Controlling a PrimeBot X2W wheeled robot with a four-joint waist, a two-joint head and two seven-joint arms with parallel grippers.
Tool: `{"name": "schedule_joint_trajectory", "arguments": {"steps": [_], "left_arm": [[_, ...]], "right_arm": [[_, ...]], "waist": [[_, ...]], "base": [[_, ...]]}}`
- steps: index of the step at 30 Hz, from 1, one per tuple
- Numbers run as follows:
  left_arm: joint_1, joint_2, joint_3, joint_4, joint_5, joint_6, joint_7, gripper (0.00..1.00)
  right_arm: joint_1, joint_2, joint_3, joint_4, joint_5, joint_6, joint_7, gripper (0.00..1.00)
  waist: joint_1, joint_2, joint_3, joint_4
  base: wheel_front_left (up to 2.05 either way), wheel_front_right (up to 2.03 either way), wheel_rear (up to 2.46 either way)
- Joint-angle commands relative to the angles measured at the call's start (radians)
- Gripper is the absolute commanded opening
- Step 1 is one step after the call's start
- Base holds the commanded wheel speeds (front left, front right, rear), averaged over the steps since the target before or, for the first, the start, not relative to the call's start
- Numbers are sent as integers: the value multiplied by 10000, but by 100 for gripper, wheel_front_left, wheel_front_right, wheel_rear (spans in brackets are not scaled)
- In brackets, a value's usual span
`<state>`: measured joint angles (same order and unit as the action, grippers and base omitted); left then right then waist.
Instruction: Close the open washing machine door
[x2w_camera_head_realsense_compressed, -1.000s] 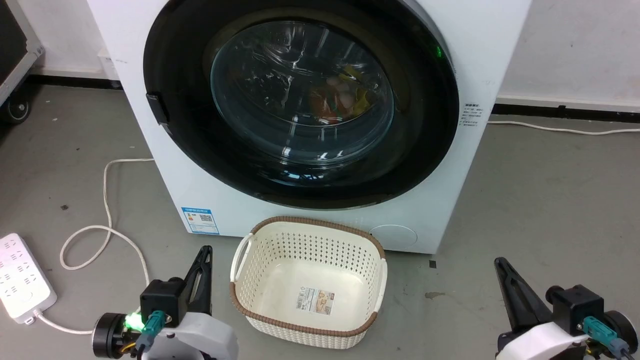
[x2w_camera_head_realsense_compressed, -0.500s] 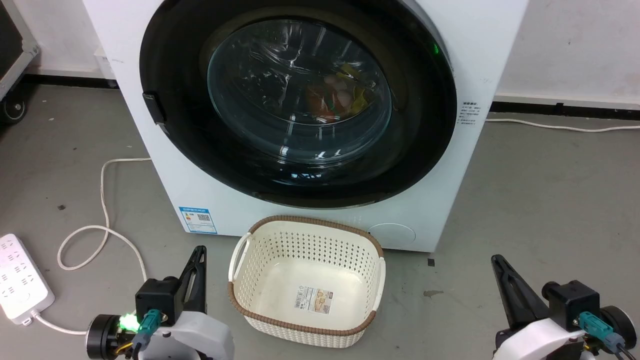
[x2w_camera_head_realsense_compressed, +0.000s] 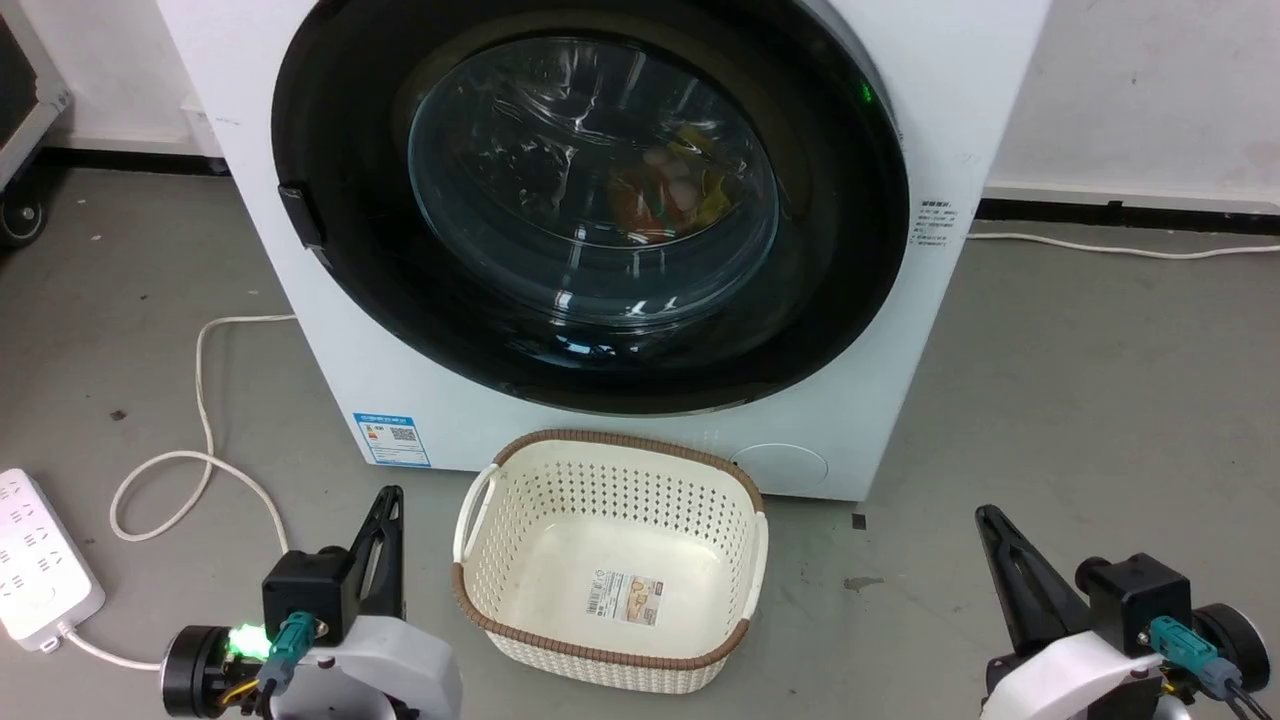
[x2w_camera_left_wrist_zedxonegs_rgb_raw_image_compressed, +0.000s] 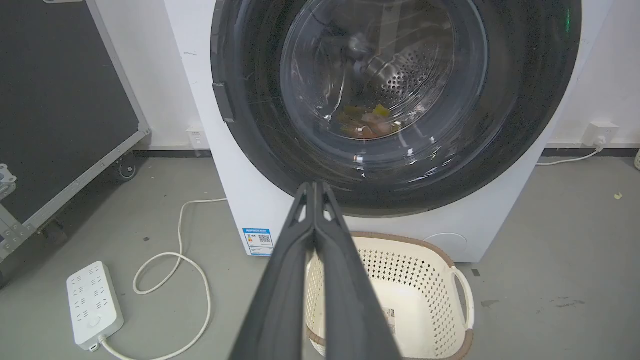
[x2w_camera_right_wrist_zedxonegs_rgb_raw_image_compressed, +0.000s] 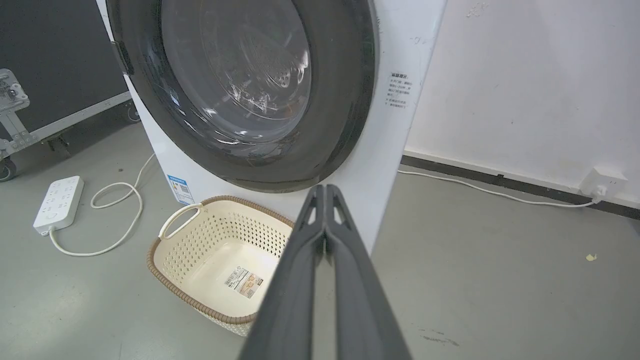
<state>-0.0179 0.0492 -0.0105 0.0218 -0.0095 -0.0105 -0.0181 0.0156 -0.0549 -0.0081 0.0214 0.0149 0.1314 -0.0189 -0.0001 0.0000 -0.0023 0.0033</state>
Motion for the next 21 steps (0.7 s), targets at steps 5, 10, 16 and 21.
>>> {"name": "schedule_joint_trajectory", "arguments": {"steps": [5,10,16,21], "left_arm": [[171,10,88,-175,85,89,137,0],[179,10,105,-218,95,105,181,0],[179,10,105,-218,95,105,181,0],[179,10,105,-218,95,105,181,0]], "right_arm": [[-150,46,66,-180,-132,-7,145,0],[-156,47,81,-214,-149,-7,189,0],[-156,47,81,-214,-149,-7,189,0],[-156,47,81,-214,-149,-7,189,0]], "waist": [[1,0,17,-24],[1,0,23,-33],[1,0,23,-33],[1,0,23,-33]], "base": [[0,0,0],[0,0,0],[0,0,0],[0,0,0]]}}
